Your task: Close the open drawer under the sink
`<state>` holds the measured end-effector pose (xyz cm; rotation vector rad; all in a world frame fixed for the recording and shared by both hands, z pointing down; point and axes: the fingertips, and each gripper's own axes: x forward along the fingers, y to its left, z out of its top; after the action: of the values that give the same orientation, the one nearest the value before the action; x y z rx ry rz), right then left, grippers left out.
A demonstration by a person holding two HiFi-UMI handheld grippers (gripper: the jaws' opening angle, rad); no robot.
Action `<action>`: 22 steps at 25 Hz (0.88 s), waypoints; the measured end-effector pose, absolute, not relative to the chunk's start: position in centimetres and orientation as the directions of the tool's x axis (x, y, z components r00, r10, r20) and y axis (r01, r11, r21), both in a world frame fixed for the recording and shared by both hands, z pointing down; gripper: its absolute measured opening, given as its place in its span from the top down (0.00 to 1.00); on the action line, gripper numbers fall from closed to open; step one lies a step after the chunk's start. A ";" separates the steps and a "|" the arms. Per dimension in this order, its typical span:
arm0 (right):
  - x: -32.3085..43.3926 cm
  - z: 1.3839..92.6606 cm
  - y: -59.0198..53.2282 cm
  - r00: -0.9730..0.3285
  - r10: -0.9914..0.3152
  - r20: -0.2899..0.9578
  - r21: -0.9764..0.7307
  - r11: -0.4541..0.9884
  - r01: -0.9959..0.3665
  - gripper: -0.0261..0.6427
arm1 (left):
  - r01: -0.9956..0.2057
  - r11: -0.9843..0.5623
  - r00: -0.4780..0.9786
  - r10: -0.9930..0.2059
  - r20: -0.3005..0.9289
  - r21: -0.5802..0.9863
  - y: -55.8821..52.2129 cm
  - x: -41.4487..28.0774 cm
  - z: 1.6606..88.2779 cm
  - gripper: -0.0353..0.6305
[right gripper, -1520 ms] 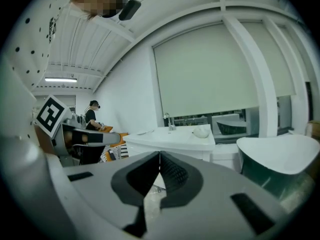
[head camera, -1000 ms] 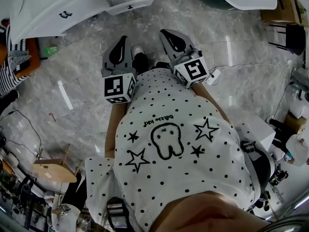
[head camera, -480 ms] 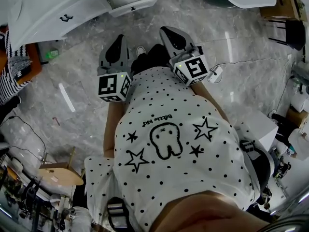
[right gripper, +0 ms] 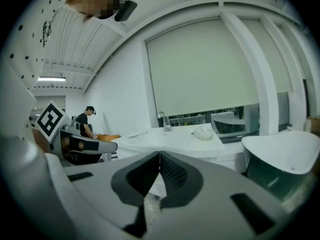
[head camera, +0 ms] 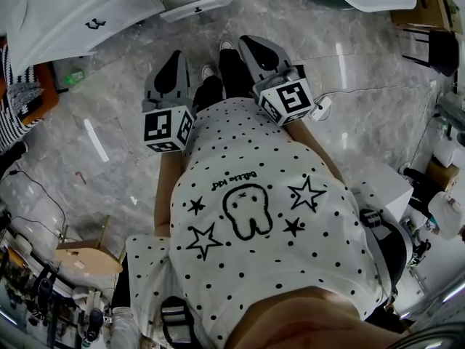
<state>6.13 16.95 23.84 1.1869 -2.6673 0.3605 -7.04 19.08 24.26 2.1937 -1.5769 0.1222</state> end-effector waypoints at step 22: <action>11.0 24.8 3.1 -0.726 -0.624 0.289 -0.127 0.727 -0.675 0.94 | -0.959 -0.079 0.154 -0.952 0.264 0.273 6.4 -5.4 23.6 0.94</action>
<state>11.04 3.14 24.84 1.0323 -2.7046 0.3291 -5.42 6.40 23.64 2.0607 -1.8242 0.0233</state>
